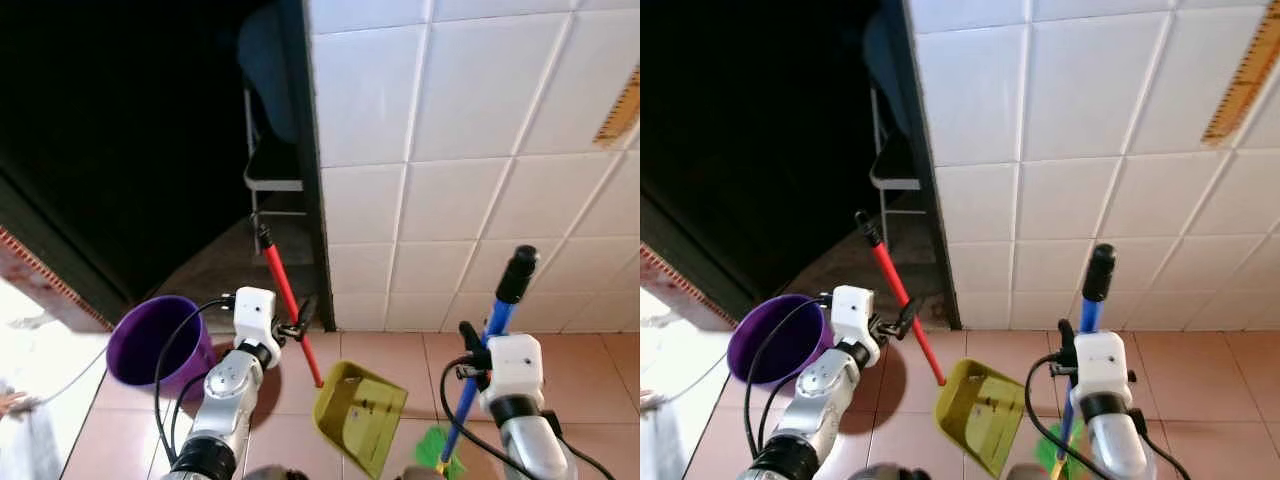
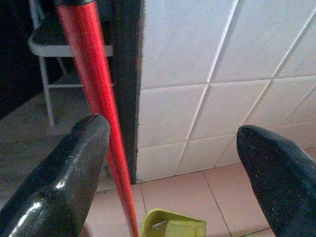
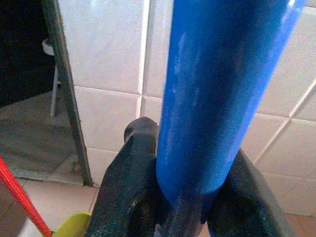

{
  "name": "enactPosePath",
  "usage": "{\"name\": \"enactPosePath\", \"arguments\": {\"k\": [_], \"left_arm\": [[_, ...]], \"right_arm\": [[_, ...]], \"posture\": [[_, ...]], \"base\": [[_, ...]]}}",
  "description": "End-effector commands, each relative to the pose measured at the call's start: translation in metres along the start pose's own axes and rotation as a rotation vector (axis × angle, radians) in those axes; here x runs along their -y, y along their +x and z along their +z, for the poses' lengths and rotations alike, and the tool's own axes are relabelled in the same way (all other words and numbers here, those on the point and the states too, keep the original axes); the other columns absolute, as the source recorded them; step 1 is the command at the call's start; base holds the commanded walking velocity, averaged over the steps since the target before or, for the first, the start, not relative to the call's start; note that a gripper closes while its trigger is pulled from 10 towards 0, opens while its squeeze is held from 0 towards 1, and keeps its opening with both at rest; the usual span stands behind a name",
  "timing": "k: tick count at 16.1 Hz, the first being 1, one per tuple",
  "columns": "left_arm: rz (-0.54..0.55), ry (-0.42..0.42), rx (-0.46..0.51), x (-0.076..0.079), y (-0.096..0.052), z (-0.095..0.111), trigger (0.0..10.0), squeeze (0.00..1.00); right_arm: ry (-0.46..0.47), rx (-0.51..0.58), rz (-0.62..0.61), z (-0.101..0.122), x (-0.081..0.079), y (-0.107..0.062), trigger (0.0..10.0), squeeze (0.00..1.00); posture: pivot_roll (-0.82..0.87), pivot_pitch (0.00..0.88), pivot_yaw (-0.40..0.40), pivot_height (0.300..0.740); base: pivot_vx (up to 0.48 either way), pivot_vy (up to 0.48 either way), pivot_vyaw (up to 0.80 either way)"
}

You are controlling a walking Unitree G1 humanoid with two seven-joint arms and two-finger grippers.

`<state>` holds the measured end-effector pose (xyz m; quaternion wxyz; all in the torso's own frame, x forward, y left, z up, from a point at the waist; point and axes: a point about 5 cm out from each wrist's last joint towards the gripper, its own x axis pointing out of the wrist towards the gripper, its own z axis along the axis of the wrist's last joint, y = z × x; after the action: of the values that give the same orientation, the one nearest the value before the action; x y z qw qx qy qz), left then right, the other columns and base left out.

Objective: Sweep floor

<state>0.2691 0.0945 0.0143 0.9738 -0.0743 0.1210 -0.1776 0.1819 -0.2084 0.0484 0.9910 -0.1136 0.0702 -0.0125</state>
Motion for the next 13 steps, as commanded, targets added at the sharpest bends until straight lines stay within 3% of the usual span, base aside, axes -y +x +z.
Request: {"name": "enactPosePath", "arguments": {"k": [1, 5, 7, 12, 13], "left_arm": [[0.017, -0.008, -0.029, -0.007, -0.001, -0.003, 10.0, 0.00], [0.002, -0.001, -0.028, -0.012, 0.002, 0.001, 10.0, 0.00], [-0.005, 0.005, -0.032, -0.013, 0.001, 0.001, 10.0, 0.00], [-0.024, 0.002, -0.016, -0.011, 0.000, 0.002, 10.0, 0.00], [-0.026, 0.015, -0.014, -0.010, 0.000, 0.002, 10.0, 0.00]], "right_arm": [[-0.031, -0.048, -0.018, -0.005, 0.007, -0.008, 10.0, 0.00], [-0.018, -0.089, -0.011, -0.012, 0.004, -0.021, 10.0, 0.00], [-0.016, -0.089, -0.001, -0.012, 0.000, -0.017, 10.0, 0.00], [-0.015, -0.079, 0.007, -0.010, -0.003, -0.006, 10.0, 0.00], [-0.015, -0.080, 0.006, -0.010, -0.003, -0.006, 10.0, 0.00]], "posture": [[-0.20, 0.124, 0.134, 0.740], [-0.19, 0.141, 0.144, 0.740], [-0.18, 0.131, 0.146, 0.740], [-0.16, 0.115, 0.143, 0.740], [-0.16, 0.115, 0.143, 0.740]], "base": [[0.000, 0.000, 0.00], [0.000, 0.224, -0.20], [0.000, 0.426, -0.61], [0.000, 0.480, 0.00], [0.000, 0.000, 0.00]]}}
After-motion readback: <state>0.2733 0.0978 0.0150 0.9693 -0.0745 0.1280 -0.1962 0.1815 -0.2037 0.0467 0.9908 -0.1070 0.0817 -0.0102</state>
